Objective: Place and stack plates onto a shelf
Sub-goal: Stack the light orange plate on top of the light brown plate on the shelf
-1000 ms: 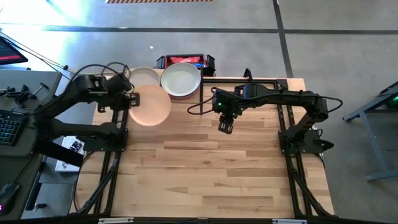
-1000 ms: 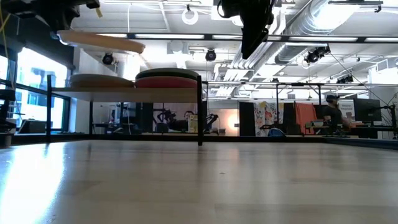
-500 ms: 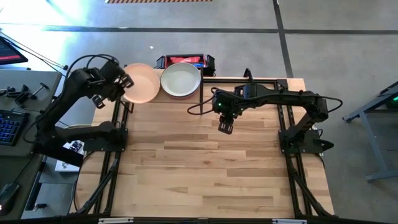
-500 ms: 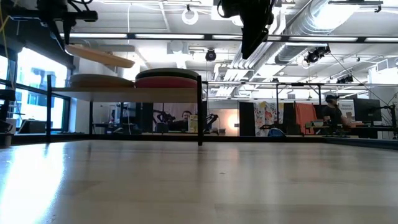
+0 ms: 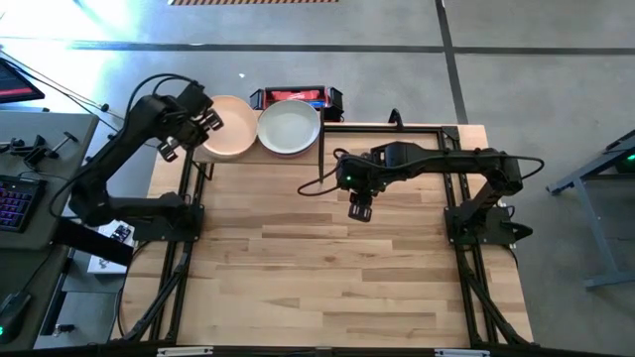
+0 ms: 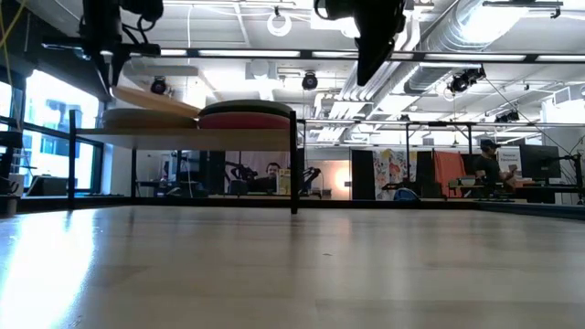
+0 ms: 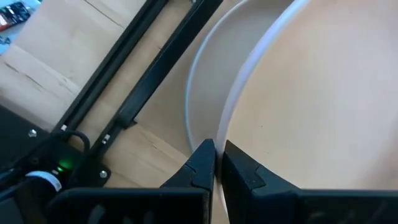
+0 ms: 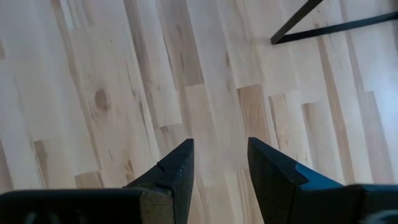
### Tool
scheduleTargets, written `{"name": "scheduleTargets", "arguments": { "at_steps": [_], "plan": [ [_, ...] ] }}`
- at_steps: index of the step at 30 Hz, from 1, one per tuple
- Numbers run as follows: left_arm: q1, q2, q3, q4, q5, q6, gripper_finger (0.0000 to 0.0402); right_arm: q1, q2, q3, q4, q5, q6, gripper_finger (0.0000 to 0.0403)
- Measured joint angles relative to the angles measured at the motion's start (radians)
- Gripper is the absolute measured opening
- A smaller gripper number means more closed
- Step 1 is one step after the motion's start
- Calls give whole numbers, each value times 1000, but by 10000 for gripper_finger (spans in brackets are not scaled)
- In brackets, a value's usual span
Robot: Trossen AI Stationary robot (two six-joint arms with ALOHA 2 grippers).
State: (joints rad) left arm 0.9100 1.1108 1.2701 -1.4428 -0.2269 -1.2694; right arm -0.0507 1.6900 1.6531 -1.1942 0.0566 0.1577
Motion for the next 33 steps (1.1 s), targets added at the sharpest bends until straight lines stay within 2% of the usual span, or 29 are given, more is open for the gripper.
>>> {"name": "scheduleTargets", "arguments": {
  "at_steps": [20,33],
  "plan": [
    [102,39,0,0,54,149,10,0,1,0,-25,7,0,128],
    [137,39,0,28,193,219,70,0,1,0,-24,7,0,128]
  ]
}}
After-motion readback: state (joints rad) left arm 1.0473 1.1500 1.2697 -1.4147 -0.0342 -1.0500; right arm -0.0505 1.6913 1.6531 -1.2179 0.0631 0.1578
